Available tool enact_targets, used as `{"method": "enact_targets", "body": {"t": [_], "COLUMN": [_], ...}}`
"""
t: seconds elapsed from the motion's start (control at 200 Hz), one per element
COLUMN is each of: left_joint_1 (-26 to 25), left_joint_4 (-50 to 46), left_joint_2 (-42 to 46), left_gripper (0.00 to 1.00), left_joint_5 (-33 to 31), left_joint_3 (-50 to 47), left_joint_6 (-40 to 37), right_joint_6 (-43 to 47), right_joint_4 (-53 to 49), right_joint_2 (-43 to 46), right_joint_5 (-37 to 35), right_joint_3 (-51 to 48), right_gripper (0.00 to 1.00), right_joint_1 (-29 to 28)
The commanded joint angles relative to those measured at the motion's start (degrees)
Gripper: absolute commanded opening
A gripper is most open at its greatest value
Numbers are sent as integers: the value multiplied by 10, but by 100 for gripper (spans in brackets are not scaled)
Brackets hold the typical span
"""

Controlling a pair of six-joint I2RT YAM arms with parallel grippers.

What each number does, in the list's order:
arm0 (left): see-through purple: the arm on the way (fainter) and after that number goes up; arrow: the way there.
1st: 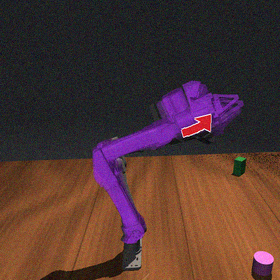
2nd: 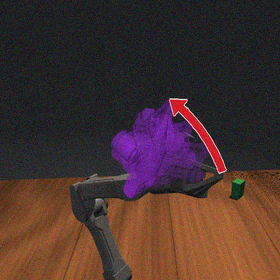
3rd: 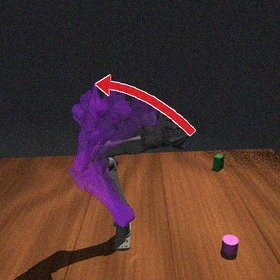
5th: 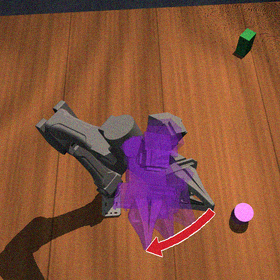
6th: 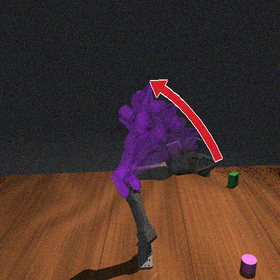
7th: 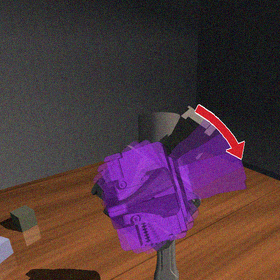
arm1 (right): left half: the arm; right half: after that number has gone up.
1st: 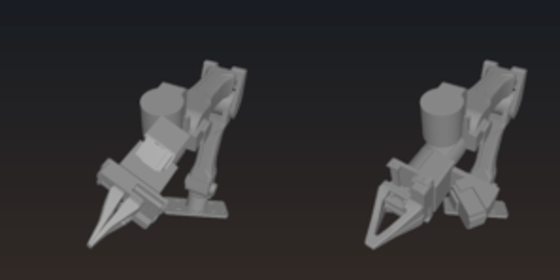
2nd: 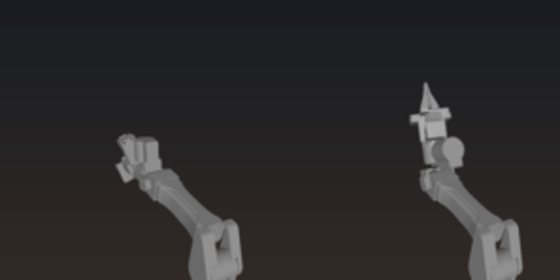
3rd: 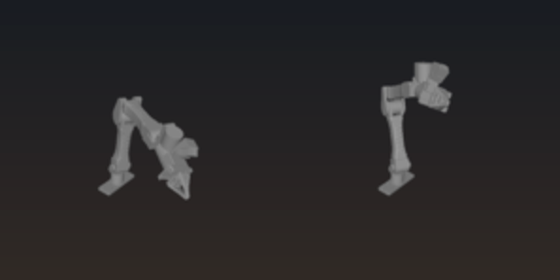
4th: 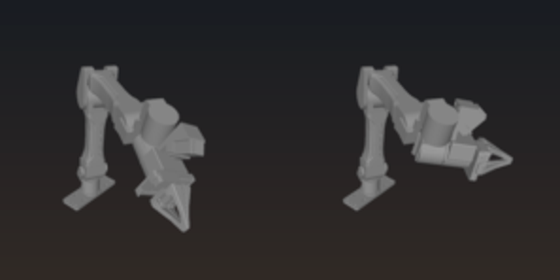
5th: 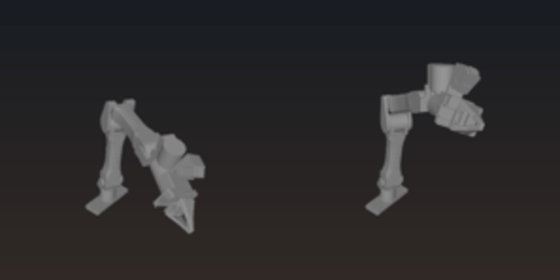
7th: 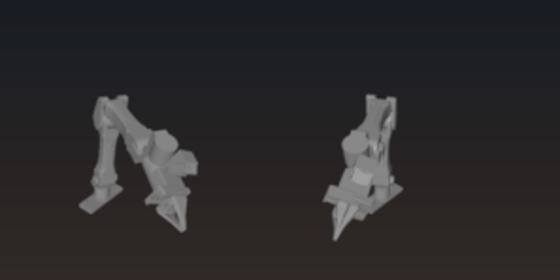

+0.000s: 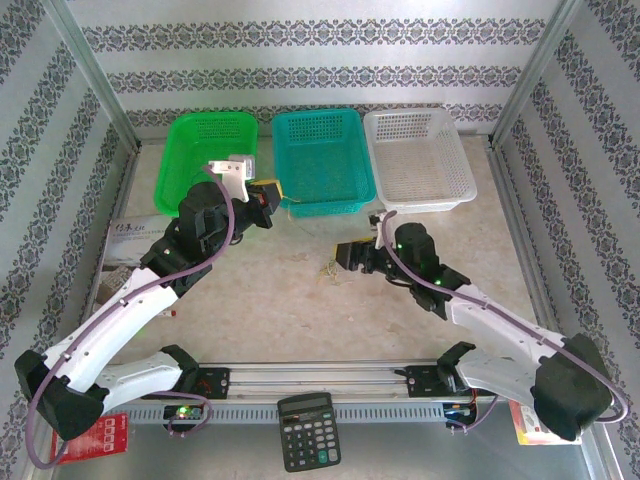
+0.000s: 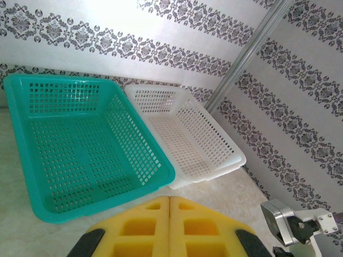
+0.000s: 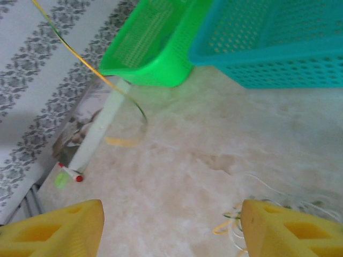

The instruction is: Untangle the cables

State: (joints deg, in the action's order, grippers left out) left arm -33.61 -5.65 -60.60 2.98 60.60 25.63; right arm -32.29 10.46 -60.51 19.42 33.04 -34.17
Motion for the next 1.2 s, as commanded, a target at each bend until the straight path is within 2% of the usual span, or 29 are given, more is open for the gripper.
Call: {"method": "enact_targets", "body": {"t": [0.0, 0.28, 0.664, 0.849, 1.044, 1.194], "left_joint_1": [7, 7, 7, 7, 7, 7], "left_joint_4": [0, 21, 34, 35, 37, 39], "left_joint_2": [-2, -7, -8, -8, -8, -9], "left_gripper": [0, 0, 0, 0, 0, 0], "left_joint_5": [17, 56, 64, 63, 60, 60], "left_joint_3": [9, 6, 5, 5, 6, 7], "left_joint_6": [-14, -1, 17, 17, 16, 16], "right_joint_6": [27, 44, 48, 44, 44, 44], "right_joint_4": [1, 4, 18, 26, 29, 30], "right_joint_2": [-15, -68, -107, -113, -120, -124], "right_joint_5": [17, 23, -2, -17, -20, -20], "right_joint_3": [40, 91, 96, 81, 81, 80], "right_gripper": [70, 70, 68, 61, 58, 46], "right_joint_1": [-19, -41, -63, -63, -63, -63]}}
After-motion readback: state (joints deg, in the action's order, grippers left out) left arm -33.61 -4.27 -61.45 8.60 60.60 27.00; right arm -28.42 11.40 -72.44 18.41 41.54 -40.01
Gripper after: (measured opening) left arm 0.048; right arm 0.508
